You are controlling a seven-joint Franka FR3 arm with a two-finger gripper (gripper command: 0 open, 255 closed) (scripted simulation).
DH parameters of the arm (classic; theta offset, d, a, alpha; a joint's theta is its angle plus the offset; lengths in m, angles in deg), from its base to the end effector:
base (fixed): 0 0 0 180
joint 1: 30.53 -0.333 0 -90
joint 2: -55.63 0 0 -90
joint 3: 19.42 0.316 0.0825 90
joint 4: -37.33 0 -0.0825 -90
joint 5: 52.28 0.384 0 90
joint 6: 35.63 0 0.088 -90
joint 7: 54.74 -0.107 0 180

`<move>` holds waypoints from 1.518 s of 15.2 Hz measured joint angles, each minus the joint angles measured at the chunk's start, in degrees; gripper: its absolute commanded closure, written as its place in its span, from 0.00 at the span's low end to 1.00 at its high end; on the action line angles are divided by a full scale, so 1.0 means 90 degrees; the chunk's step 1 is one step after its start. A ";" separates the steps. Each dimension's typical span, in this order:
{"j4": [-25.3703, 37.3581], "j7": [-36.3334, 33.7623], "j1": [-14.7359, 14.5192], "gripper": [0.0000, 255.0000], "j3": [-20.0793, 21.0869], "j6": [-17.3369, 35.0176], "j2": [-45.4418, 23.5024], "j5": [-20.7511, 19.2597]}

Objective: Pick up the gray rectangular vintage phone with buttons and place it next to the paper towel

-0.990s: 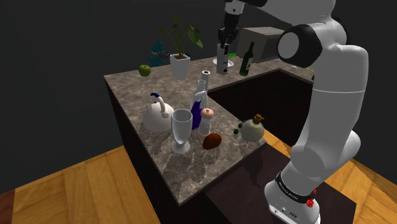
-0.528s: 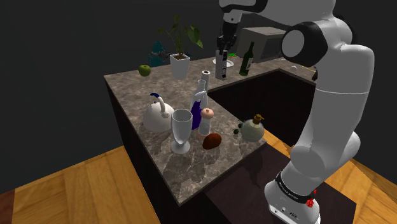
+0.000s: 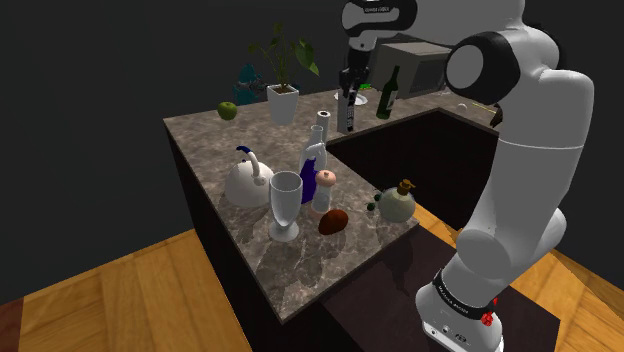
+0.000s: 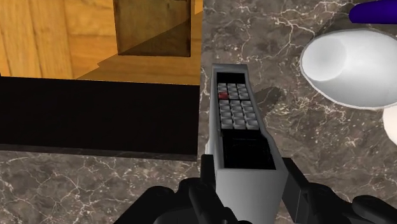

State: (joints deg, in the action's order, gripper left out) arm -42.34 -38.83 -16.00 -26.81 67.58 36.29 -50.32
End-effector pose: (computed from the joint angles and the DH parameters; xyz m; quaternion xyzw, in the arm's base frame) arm 0.6272 -0.2352 0.5264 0.9980 -0.0513 0.0345 0.0165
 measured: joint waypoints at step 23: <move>-0.1618 0.0013 -0.0027 1.00 0.0031 0.1866 -0.0250 0.0044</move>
State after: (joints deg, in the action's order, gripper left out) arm -56.90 -38.71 -16.24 -26.54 84.37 34.05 -49.92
